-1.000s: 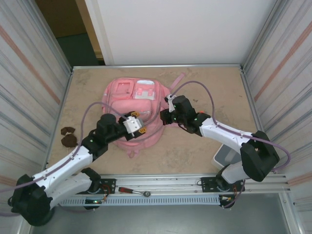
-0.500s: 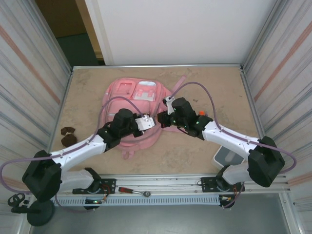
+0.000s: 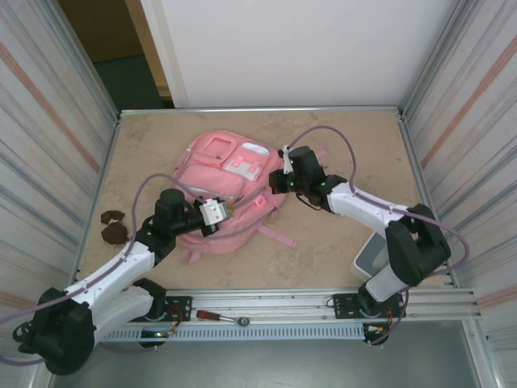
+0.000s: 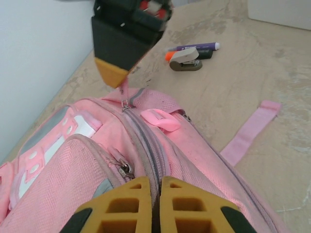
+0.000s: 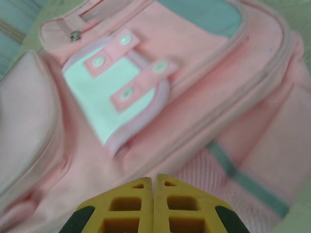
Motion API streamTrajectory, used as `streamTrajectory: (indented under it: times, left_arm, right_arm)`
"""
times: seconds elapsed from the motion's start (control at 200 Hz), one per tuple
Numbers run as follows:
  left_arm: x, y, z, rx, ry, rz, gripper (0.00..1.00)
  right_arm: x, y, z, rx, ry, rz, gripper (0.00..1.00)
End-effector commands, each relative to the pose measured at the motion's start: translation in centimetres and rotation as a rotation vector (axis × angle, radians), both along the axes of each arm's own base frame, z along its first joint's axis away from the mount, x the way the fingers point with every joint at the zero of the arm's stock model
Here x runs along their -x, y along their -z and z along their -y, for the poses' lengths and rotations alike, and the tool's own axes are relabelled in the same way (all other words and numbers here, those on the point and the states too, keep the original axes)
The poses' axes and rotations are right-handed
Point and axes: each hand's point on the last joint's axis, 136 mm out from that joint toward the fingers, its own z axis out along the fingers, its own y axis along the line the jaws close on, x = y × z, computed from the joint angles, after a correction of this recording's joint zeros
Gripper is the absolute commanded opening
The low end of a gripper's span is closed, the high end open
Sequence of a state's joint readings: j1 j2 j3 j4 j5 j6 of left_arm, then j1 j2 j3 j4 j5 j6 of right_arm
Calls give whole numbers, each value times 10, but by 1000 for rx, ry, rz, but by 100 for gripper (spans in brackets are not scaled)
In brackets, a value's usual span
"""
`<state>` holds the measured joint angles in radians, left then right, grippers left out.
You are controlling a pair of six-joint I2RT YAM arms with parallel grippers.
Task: Pack books, pencil case, and school supplies into a backpack
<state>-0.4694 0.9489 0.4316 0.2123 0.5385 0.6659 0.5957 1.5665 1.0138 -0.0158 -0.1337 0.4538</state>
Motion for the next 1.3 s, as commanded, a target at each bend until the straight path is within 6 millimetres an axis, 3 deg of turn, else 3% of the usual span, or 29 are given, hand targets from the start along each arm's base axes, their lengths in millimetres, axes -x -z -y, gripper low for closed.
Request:
streamTrajectory:
  times: [0.0, 0.115, 0.271, 0.366, 0.551, 0.661, 0.802, 0.897, 1.077, 1.298]
  left_arm:
    - [15, -38, 9, 102, 112, 94, 0]
    - [16, -34, 12, 103, 130, 72, 0]
    - [16, -33, 16, 115, 151, 60, 0]
    - [16, -31, 17, 113, 153, 50, 0]
    - [16, -28, 19, 108, 153, 35, 0]
    - [14, -25, 19, 94, 145, 13, 0]
    - [7, -22, 19, 87, 116, -2, 0]
    - [1, -22, 19, 86, 96, -12, 0]
    - [-18, -25, 16, 77, 14, -17, 3]
    - [-59, -32, -3, 68, -184, -26, 10]
  right_arm:
    - [-25, 18, 41, 83, 138, -41, 5]
    - [-23, 1, 40, 9, 90, -27, 42]
    - [-48, 10, 57, -134, 153, -164, 71]
    - [-73, 22, 54, -162, 162, -207, 74]
    - [-116, 37, 24, -222, 101, -254, 77]
    - [-128, 54, 12, -237, 61, -303, 67]
    - [-124, 59, 20, -253, 59, -323, 19]
    - [-118, 48, 38, -268, 89, -294, 0]
    - [-95, 21, 74, -289, 152, -234, 0]
    - [-65, 1, 89, -278, 168, -183, 0]
